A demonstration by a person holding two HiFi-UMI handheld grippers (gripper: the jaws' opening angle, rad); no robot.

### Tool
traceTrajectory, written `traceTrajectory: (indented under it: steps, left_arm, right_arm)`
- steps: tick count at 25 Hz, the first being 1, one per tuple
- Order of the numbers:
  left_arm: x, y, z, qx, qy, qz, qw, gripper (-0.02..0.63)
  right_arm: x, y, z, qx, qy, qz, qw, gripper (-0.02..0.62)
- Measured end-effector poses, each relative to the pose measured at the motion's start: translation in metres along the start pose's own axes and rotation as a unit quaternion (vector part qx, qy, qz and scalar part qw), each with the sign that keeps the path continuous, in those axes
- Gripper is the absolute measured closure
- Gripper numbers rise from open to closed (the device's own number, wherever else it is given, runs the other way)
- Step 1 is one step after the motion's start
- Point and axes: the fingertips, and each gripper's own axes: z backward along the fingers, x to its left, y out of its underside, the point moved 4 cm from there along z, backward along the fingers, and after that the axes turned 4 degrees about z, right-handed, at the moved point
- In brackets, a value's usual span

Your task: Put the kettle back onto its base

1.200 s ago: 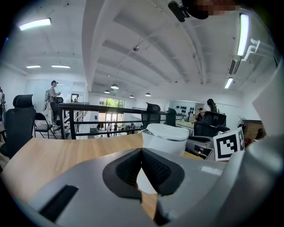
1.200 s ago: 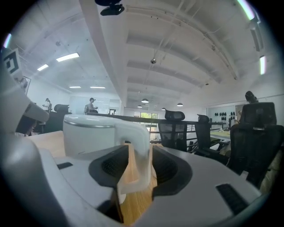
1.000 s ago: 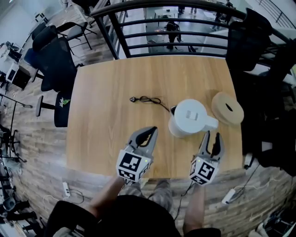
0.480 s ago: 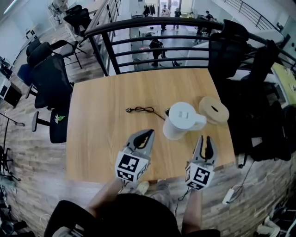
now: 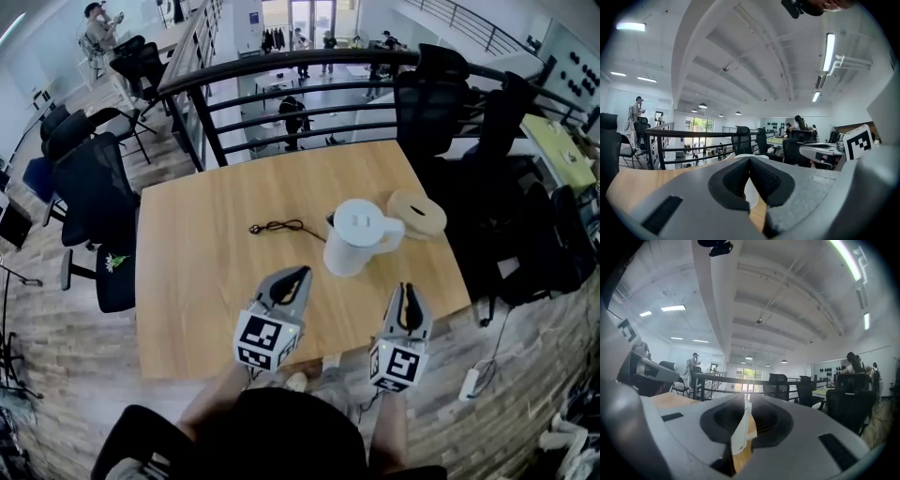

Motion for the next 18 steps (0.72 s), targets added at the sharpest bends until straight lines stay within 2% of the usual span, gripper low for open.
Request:
traceTrajectory:
  steps: [8, 15, 18]
  left_arm:
    - [-0.016, 0.006, 0.023, 0.003, 0.030, -0.006, 0.9995, 0.607]
    - [-0.018, 0.008, 0.031, 0.004, 0.039, -0.004, 0.9992, 0.607]
    - [-0.018, 0.009, 0.031, 0.005, 0.039, -0.005, 0.9992, 0.607]
  right_arm:
    - [0.021, -0.002, 0.043, 0.003, 0.012, -0.003, 1.000, 0.580]
    - [0.033, 0.002, 0.057, 0.015, 0.005, 0.000, 1.000, 0.595]
    - [0.036, -0.004, 0.057, 0.003, 0.005, -0.009, 1.000, 0.597]
